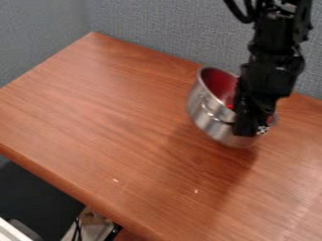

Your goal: Move the red object from the metal pot to the table

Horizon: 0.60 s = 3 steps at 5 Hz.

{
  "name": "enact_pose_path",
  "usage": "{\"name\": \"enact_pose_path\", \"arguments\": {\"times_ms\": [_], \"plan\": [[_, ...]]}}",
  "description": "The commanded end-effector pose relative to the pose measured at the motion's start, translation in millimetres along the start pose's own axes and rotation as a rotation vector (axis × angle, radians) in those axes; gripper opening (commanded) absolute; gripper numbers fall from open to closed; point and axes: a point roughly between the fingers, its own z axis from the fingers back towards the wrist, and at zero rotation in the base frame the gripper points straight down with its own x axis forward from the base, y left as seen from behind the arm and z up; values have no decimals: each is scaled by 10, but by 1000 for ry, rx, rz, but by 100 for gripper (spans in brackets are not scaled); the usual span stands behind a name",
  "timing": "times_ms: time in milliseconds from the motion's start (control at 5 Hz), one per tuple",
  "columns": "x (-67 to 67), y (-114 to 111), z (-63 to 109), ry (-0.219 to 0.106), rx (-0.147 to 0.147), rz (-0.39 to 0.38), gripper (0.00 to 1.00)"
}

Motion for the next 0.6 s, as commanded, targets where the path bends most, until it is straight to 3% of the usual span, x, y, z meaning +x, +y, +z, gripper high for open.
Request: {"name": "enact_pose_path", "arguments": {"times_ms": [0, 200, 400], "plan": [[110, 48, 407, -58, 73, -91, 100], [207, 124, 814, -52, 124, -176, 0], [351, 115, 813, -76, 131, -118, 100]]}}
